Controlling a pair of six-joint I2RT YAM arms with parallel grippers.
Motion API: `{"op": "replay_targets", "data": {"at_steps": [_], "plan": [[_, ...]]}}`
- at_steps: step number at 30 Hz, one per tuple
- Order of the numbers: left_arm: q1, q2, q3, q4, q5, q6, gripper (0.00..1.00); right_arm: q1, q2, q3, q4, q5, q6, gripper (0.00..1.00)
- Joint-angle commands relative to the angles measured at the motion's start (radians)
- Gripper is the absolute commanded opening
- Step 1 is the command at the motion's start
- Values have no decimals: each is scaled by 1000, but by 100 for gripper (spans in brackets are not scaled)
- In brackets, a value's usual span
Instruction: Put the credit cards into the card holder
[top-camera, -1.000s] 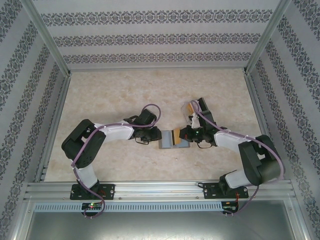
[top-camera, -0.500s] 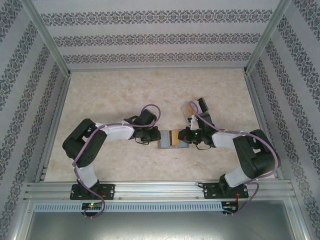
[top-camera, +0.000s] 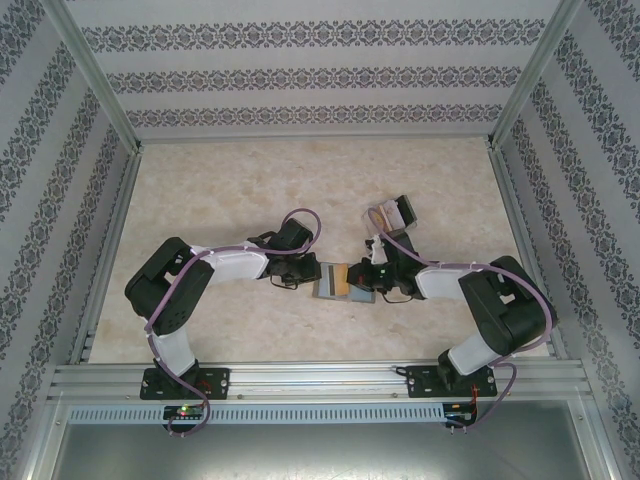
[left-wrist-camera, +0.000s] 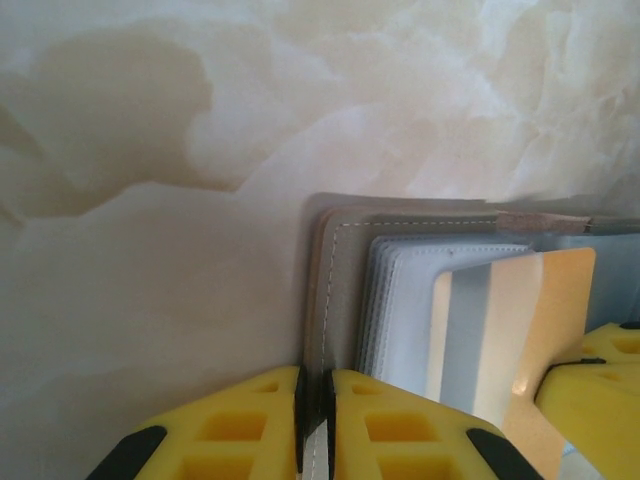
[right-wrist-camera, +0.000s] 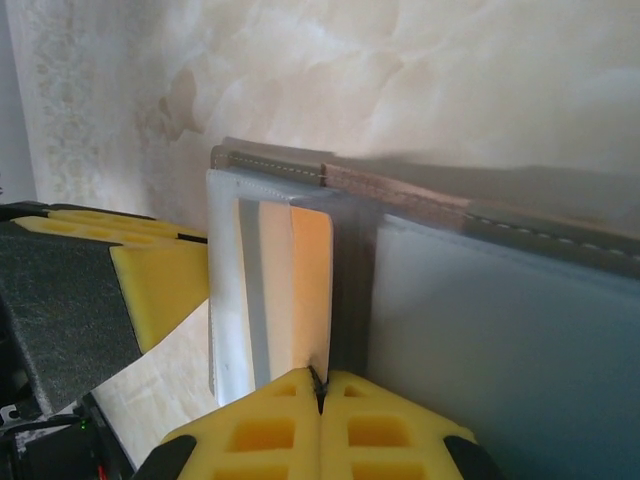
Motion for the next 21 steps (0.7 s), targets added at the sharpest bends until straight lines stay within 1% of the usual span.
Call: {"op": "replay_targets", "data": {"at_steps": [1, 6, 9, 11, 13, 14, 15, 18, 19, 21], "plan": [[-1, 3, -28, 12, 4, -20, 15, 46, 12, 6, -9, 130, 74, 3], [-1, -17, -54, 35, 7, -44, 15, 87, 3, 4, 41, 207, 166, 5], [-2, -20, -64, 42, 7, -52, 15, 108, 14, 26, 29, 209, 175, 9], [-2, -24, -65, 38, 1, -52, 15, 104, -10, 26, -3, 222, 163, 12], [-1, -32, -70, 34, -9, -52, 15, 89, -54, 21, -59, 243, 141, 17], [-1, -36, -73, 31, -15, -52, 15, 74, -73, 17, -76, 235, 130, 19], [-1, -37, -72, 27, -19, -51, 15, 61, -88, 13, -86, 225, 120, 23], [-1, -36, -73, 27, -23, -48, 15, 33, -127, 18, -155, 218, 83, 29], [-1, -35, -74, 30, -23, -47, 15, 31, -137, 20, -173, 225, 73, 30], [-1, -32, -74, 32, -19, -48, 15, 31, -138, 27, -182, 213, 64, 27]]}}
